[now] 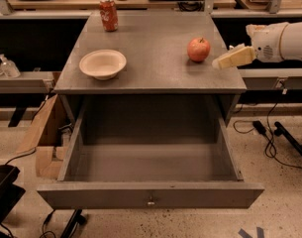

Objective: Place apple into top drawer

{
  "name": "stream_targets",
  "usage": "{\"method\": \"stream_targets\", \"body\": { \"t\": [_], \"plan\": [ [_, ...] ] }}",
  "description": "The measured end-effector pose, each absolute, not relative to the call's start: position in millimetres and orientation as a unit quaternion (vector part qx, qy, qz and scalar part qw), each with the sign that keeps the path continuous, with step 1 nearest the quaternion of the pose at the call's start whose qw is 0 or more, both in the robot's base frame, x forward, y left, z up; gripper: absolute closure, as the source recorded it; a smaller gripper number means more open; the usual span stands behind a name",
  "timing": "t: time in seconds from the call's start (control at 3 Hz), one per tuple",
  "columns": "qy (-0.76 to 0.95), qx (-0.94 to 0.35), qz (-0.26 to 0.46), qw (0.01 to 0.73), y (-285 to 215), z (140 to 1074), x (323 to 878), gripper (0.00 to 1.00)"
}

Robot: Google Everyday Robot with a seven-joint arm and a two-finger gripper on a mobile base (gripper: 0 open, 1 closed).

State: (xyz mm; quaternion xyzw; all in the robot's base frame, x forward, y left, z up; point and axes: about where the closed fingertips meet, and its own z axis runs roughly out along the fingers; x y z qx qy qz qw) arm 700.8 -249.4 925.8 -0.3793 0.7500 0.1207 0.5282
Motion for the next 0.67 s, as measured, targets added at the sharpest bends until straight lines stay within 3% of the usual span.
{"method": "stream_targets", "body": {
  "t": [0.67],
  "plan": [
    [0.714,-0.391,0.204,0.544,-183,898,766,0.00]
  ]
}}
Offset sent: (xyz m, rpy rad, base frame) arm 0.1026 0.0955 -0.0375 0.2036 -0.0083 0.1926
